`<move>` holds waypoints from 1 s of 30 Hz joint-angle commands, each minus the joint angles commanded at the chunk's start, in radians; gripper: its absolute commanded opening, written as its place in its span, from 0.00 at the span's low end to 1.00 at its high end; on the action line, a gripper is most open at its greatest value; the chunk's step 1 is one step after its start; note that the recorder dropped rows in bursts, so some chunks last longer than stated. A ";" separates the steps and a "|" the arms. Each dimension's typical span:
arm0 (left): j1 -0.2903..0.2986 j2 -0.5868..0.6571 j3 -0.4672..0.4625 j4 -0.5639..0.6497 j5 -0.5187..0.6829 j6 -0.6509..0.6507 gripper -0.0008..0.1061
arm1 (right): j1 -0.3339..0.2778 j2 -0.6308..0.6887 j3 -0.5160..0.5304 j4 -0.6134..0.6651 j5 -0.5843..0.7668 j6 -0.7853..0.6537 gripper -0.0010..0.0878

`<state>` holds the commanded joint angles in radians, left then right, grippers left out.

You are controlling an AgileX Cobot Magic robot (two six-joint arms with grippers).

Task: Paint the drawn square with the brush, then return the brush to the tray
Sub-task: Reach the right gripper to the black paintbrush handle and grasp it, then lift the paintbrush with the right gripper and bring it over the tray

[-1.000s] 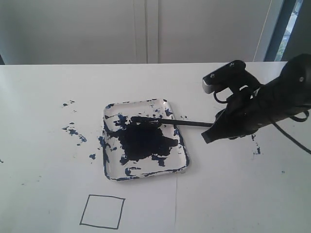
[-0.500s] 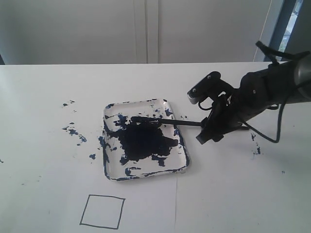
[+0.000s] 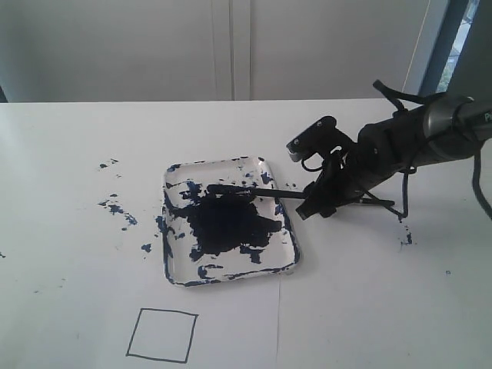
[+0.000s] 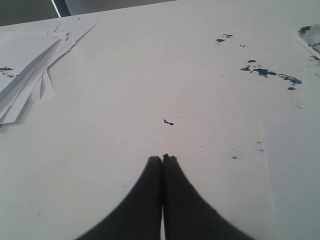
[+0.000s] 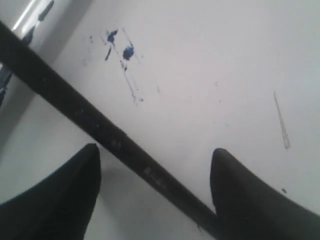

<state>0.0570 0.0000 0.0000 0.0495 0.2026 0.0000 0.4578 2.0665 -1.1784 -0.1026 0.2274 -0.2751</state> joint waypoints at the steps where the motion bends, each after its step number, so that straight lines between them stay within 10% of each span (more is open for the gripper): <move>1: 0.000 0.000 0.000 0.000 0.000 0.000 0.01 | 0.000 0.007 0.000 0.000 0.008 0.000 0.61; 17: 0.000 0.000 0.000 0.000 0.000 0.000 0.01 | 0.000 0.027 0.000 -0.003 0.143 -0.131 0.01; 30: 0.000 0.000 0.000 0.000 0.000 0.000 0.01 | 0.000 -0.234 0.000 0.001 0.323 -0.151 0.01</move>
<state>0.0570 0.0000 0.0000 0.0495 0.2026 0.0000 0.4578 1.8326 -1.1784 -0.1013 0.5506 -0.4258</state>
